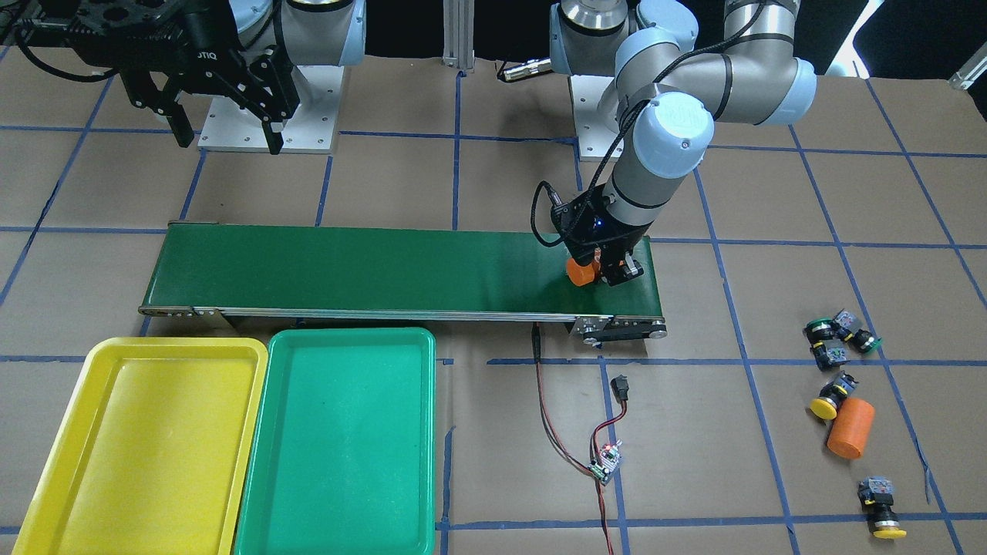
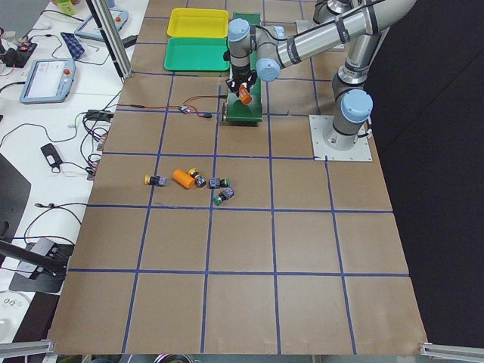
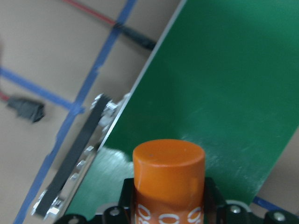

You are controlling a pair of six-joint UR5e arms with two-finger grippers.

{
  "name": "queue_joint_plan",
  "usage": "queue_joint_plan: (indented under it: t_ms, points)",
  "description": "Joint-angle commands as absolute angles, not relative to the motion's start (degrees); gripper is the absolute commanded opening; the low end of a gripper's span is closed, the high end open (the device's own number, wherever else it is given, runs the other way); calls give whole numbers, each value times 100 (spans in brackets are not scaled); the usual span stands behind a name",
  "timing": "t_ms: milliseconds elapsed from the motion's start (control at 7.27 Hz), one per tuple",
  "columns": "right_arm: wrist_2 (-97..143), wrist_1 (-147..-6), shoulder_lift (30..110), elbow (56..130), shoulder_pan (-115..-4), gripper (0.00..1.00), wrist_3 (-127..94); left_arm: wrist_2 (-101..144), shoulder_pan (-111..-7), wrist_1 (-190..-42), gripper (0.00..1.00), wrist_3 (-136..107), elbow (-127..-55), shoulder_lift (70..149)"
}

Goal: Sort buttons by color to trays
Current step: 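Carry the orange cylinder onto the conveyor belt and release it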

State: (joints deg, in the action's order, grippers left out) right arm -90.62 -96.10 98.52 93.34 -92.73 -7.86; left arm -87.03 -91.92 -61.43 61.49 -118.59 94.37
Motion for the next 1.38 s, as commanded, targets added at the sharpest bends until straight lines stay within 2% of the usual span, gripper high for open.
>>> queue_joint_plan:
  t_ms: [0,275,413,550,825,1100,1238]
  points:
    - [-9062,-9615,9853,9334,-9272,100,-791,-8692,-9141,-6196,98,5643,-11787,9273]
    - [-9062,-9615,9853,9334,-9272,100,-791,-8780,-8538,-6353,100,5564,-11568,9177]
    - [-9062,-9615,9853,9334,-9290,100,-791,-8754,-7821,-6911,100,5563,-11036,9341]
    - [-9062,-9615,9853,9334,-9273,100,-782,-8719,-7065,-7439,100,5563,-10195,9778]
    - [-9062,-9624,9853,9334,-9273,100,-782,-8789,-6551,-7594,100,5433,-8953,10936]
    - [-9062,-9624,9853,9334,-9290,100,-791,-8833,-6381,-7567,100,4896,-7811,12097]
    - [-9062,-9624,9853,9334,-9290,100,-791,-8981,-6363,-7550,100,4922,-7457,12477]
